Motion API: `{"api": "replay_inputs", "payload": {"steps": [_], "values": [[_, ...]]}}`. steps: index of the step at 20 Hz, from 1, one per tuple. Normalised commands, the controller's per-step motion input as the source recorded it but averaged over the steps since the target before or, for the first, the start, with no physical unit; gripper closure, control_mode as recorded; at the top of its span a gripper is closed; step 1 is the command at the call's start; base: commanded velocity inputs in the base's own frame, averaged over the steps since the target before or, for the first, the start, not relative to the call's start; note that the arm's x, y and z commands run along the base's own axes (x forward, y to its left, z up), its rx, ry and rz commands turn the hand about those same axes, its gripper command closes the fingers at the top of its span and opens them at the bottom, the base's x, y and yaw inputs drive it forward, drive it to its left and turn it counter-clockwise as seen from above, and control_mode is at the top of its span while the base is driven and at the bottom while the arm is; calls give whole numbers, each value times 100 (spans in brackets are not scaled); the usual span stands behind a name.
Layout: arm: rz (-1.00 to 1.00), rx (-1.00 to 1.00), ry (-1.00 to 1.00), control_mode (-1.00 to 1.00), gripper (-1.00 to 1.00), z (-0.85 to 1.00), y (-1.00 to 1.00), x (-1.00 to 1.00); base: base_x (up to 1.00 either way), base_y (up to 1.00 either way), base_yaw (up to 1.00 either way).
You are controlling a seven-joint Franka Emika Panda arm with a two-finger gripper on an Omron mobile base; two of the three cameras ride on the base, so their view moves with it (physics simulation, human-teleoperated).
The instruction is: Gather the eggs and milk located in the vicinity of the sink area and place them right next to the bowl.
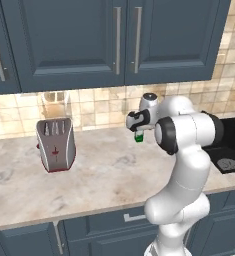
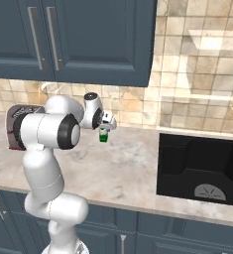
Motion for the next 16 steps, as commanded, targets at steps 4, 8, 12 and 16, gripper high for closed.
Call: {"api": "replay_inputs", "payload": {"steps": [4, 8, 12, 16], "values": [[0, 0, -3, -100, -100, -4, 0, 13, 0, 0, 0], [0, 0, -1, -100, -100, -5, 0, 10, 0, 0, 0], [0, 0, 0, -100, -100, -3, 0, 16, 0, 0, 0], [0, 0, 0, -100, -100, -7, 0, 14, 0, 0, 0]]}}
